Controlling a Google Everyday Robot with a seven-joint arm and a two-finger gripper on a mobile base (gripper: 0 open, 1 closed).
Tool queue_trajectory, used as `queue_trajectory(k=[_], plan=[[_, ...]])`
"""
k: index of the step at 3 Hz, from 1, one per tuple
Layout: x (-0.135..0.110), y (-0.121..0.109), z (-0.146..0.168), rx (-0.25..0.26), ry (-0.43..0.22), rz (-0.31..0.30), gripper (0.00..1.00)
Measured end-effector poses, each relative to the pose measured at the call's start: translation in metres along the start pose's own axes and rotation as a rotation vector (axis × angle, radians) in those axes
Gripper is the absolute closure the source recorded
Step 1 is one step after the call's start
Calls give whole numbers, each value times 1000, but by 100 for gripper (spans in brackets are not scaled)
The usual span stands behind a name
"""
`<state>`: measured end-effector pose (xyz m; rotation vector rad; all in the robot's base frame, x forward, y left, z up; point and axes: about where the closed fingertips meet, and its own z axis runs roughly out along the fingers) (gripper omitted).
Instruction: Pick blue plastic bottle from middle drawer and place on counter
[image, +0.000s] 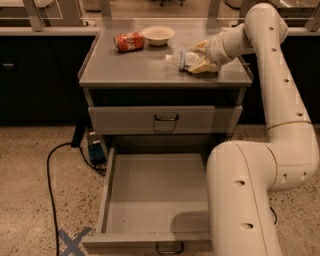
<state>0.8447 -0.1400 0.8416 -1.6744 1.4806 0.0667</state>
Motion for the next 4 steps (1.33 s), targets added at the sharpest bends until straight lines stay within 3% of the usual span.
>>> queue_trajectory(k=[2,3,4], plan=[[0,0,0,0,0,0,12],[0,0,0,0,0,0,0],[0,0,0,0,0,0,0]])
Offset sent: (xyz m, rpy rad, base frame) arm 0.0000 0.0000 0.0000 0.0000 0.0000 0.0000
